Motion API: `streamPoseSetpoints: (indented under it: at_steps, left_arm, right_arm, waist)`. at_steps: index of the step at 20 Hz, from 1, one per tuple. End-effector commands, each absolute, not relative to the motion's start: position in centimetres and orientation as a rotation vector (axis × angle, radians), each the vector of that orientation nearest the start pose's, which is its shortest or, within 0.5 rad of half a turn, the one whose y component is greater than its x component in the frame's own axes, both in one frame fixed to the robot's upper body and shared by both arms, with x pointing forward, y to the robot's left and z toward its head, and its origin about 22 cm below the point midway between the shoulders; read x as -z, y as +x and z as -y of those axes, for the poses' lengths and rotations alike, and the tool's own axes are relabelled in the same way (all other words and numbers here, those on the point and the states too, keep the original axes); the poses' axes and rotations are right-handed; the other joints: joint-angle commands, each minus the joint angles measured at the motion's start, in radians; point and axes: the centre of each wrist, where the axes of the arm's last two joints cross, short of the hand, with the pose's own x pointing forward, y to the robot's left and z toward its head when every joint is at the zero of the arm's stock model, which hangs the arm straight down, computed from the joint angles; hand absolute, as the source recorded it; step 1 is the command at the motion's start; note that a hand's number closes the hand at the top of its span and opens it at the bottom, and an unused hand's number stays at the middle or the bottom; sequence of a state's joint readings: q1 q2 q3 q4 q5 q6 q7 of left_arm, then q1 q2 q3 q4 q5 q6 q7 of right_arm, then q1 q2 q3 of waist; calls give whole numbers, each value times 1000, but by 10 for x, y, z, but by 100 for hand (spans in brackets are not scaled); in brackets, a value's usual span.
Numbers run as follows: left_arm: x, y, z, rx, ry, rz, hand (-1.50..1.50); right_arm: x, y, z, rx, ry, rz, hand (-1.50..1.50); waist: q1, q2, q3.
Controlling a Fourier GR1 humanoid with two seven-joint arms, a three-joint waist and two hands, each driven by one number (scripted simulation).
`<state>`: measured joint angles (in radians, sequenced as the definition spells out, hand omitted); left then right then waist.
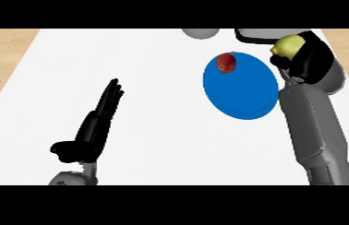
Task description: Pick the lemon from the plate and place it in the pan
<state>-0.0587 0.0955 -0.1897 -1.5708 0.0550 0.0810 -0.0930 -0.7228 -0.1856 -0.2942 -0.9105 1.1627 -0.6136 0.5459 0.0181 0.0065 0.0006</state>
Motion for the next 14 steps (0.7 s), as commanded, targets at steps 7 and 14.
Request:
streamPoseSetpoints:
  at_steps: [7,14]
  left_arm:
    - [-24,261,-188,166,-109,1728,0]
    - [-13,241,-190,174,-122,1719,0]
  right_arm:
    - [-67,412,343,130,-1674,1230,150]
    - [-79,393,414,161,-1697,1199,150]
  waist:
    - [22,13,3]
    - [46,18,5]
